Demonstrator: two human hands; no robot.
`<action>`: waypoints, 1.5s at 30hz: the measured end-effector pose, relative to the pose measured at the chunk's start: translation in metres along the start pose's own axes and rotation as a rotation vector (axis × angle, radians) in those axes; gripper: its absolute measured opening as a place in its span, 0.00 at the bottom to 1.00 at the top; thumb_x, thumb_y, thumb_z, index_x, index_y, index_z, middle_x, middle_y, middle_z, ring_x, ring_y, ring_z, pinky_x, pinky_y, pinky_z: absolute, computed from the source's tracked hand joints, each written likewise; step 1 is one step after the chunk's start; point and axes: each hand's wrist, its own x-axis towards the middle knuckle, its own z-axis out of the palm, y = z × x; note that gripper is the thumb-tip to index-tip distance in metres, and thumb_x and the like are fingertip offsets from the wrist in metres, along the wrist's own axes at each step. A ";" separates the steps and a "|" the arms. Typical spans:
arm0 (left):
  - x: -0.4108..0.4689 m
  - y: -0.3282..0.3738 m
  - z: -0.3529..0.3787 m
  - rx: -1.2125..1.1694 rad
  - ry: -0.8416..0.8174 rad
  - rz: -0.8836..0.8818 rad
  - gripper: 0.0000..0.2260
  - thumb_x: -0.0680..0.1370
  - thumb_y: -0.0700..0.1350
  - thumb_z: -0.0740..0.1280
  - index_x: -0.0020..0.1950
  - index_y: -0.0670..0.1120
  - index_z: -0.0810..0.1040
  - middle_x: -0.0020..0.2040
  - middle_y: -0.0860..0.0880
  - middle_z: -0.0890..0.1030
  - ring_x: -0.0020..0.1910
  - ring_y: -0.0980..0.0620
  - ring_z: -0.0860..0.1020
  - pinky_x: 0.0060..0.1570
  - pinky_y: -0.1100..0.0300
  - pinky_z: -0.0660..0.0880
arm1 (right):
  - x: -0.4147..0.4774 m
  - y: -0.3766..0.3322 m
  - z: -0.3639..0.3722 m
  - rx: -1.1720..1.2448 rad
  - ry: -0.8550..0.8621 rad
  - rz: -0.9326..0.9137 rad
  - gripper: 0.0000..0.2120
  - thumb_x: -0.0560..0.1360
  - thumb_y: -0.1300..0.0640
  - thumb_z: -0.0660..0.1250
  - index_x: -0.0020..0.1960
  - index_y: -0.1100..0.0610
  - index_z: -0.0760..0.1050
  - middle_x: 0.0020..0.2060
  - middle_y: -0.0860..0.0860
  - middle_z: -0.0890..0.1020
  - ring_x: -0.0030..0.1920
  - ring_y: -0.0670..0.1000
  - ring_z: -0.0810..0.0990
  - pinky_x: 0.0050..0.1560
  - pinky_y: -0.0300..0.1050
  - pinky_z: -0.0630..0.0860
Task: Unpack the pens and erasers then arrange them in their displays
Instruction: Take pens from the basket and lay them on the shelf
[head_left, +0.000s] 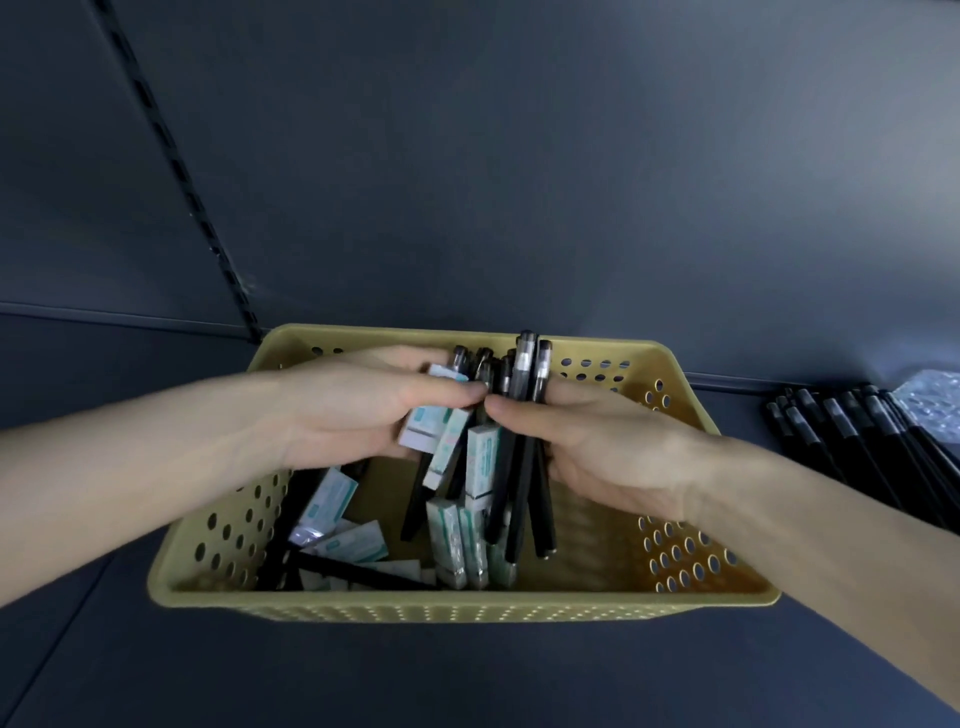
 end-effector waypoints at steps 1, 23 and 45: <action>-0.001 0.001 0.000 0.063 0.050 -0.003 0.33 0.67 0.50 0.73 0.70 0.47 0.69 0.67 0.47 0.75 0.66 0.52 0.73 0.66 0.48 0.68 | 0.001 0.000 0.000 -0.048 0.002 -0.018 0.09 0.78 0.58 0.61 0.56 0.50 0.75 0.56 0.46 0.81 0.57 0.41 0.78 0.62 0.39 0.71; -0.012 0.005 0.019 0.014 0.202 0.211 0.09 0.75 0.40 0.69 0.54 0.41 0.81 0.49 0.45 0.85 0.51 0.50 0.83 0.58 0.48 0.77 | 0.003 0.001 -0.001 -0.523 0.223 -0.346 0.10 0.77 0.59 0.65 0.57 0.54 0.76 0.52 0.52 0.82 0.54 0.48 0.80 0.60 0.51 0.74; -0.015 0.003 0.004 0.217 0.196 0.323 0.05 0.73 0.47 0.71 0.46 0.54 0.85 0.48 0.58 0.84 0.51 0.64 0.80 0.52 0.64 0.71 | 0.007 -0.001 0.000 -0.430 0.220 -0.384 0.16 0.75 0.61 0.67 0.62 0.53 0.73 0.56 0.48 0.80 0.58 0.43 0.77 0.63 0.41 0.71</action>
